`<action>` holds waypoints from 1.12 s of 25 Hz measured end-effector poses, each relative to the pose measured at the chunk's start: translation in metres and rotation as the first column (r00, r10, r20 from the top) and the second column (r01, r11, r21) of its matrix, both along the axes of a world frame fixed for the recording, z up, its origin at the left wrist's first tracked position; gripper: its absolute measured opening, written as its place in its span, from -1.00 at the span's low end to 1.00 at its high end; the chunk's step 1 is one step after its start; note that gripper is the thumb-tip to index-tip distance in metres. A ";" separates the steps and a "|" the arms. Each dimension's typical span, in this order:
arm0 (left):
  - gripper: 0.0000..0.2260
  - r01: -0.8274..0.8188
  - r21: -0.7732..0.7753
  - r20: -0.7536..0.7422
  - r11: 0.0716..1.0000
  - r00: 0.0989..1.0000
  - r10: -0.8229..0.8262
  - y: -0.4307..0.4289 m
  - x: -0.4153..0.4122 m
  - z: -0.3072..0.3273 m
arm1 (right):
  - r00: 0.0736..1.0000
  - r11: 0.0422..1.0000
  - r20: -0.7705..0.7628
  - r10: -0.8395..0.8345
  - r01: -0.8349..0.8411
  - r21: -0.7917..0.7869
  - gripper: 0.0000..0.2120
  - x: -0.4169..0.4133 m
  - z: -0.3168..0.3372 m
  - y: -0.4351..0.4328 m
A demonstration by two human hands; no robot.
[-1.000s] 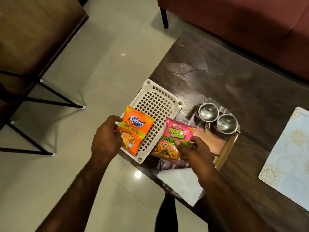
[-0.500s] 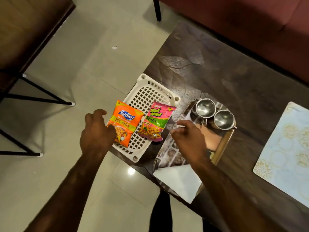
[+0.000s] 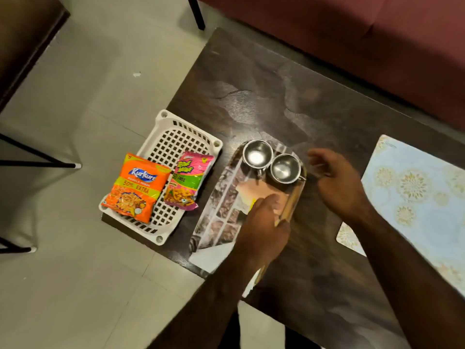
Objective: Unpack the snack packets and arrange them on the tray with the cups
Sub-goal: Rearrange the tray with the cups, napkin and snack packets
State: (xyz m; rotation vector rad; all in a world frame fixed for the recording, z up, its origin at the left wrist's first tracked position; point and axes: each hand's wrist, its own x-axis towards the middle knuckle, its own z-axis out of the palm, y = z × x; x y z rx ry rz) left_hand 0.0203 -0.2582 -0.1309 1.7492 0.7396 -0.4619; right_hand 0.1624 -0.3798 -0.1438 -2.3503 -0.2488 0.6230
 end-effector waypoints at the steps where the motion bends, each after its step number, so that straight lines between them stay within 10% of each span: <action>1: -0.48 -0.015 0.013 -0.033 1.000 0.999 0.016 -0.007 0.011 -0.003 | 0.998 0.998 -0.012 0.057 -0.057 -0.003 -0.45 0.005 -0.006 0.002; 6: -0.28 -0.155 0.034 -0.078 0.987 0.984 0.158 -0.004 0.047 -0.012 | 0.987 0.990 -0.108 0.119 -0.110 0.084 -0.42 -0.002 -0.019 0.004; 15: -0.46 -0.115 0.036 0.028 0.993 0.993 0.114 -0.007 0.044 -0.014 | 0.810 0.879 -0.509 -0.291 0.436 0.192 -0.42 -0.040 -0.020 -0.009; 28: -0.41 -0.009 0.171 0.002 0.985 1.000 0.009 -0.004 0.043 -0.018 | 0.864 0.904 -0.333 -0.377 0.422 0.070 -0.55 -0.047 -0.013 -0.005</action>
